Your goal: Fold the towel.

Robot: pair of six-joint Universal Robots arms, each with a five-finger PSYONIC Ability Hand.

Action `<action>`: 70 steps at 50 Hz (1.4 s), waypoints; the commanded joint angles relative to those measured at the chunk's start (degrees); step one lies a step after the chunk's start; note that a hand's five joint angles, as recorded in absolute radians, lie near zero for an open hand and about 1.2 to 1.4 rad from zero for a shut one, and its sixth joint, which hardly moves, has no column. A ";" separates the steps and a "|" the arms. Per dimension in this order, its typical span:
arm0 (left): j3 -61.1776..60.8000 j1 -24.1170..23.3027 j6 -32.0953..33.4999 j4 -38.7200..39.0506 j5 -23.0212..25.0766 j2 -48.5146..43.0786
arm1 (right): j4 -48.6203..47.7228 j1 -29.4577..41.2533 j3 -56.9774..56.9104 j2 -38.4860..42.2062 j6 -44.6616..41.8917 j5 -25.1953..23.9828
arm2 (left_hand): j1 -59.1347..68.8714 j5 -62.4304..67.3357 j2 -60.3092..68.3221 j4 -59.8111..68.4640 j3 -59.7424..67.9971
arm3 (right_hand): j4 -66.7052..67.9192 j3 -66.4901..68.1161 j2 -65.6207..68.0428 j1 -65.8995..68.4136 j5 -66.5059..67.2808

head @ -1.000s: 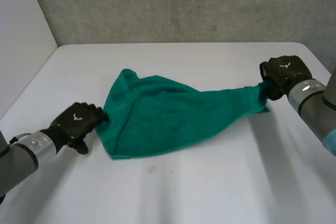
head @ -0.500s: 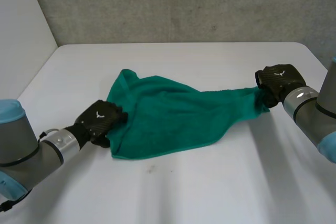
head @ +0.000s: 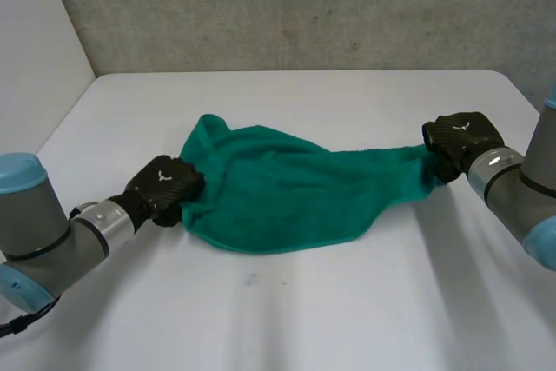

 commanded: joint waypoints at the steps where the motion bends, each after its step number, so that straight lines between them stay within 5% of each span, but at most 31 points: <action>1: 1.52 0.94 0.29 0.00 -5.33 2.06 | 0.36 -0.09 -0.48 -0.03 -0.35 0.34 | 15.29 15.99 14.80 14.64 15.07 | 11.91 12.29 13.11 25.00 13.74; 14: -10.51 7.97 2.75 -2.81 -8.06 25.43 | 14.33 -1.05 -2.51 -6.36 -15.98 1.13 | 15.29 15.99 14.80 14.64 15.07 | 11.91 12.29 13.11 25.00 13.74; 23: -19.48 8.67 8.11 -18.08 -8.67 38.27 | 26.26 -0.09 2.84 -11.27 -25.72 3.05 | 15.29 15.99 14.80 14.64 15.07 | 11.91 12.29 13.11 25.00 13.74; 34: -18.27 7.88 10.84 -22.42 -14.99 24.14 | 27.34 0.44 7.08 -7.86 -31.28 5.88 | 15.29 15.99 14.80 14.64 15.07 | 11.91 12.29 13.11 25.00 13.74; 40: -6.06 4.11 13.04 -22.33 -22.02 14.38 | 25.86 2.46 -2.03 -1.71 -29.97 5.88 | 15.29 15.99 14.80 14.64 15.07 | 11.91 12.29 13.11 25.00 13.74; 46: 11.80 -1.88 12.51 -18.55 -25.72 12.08 | 16.73 3.34 -22.34 -0.91 -20.31 5.97 | 15.29 15.99 14.80 14.64 15.07 | 11.91 12.29 13.11 25.00 13.74; 50: 28.81 -5.82 10.32 -6.38 -27.13 12.70 | 9.52 3.34 -31.23 -1.17 -13.20 5.88 | 15.29 15.99 14.80 14.64 15.07 | 11.91 12.29 13.11 25.00 13.74; 55: 33.94 -6.89 5.77 7.24 -28.97 14.80 | -6.10 2.90 -35.73 -5.11 -3.44 6.14 | 15.29 15.99 14.80 14.64 15.07 | 11.91 12.29 13.11 25.00 13.74; 60: 30.36 -6.89 -0.14 11.60 -34.07 18.50 | -9.48 2.73 -31.08 -10.14 -2.81 5.35 | 15.29 15.99 14.80 14.64 15.07 | 11.91 12.29 13.11 25.00 13.74; 70: 8.43 -6.89 -0.76 11.77 -34.16 21.05 | -5.45 2.46 -17.47 -8.74 -3.07 2.01 | 15.29 15.99 14.80 14.64 15.07 | 11.91 12.29 13.11 25.00 13.74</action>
